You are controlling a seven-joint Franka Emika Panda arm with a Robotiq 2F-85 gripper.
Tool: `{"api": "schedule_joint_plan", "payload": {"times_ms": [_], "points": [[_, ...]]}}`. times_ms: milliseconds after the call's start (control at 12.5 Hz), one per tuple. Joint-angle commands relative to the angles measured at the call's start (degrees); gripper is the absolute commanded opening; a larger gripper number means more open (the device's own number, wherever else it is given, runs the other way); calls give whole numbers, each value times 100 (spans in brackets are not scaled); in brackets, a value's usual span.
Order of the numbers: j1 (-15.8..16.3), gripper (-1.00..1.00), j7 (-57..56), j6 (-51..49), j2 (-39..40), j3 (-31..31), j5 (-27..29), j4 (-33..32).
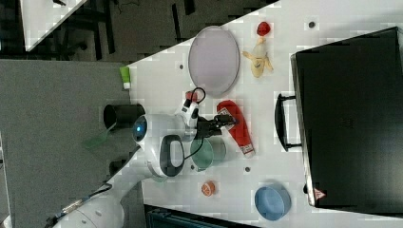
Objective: Pick Ketchup from the table and place it in strainer.
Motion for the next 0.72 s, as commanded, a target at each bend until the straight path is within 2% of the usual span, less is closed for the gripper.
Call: {"api": "schedule_joint_plan", "payload": {"times_ms": [80,320,560,720], "points": [[36,92,196,261,236,-40,10,-23],[43,22,196,320,279,-27,10,-3],[41,22,197,280,11,-43,11,23],[36,22,195,-73,-495,-52,14,60]]}}
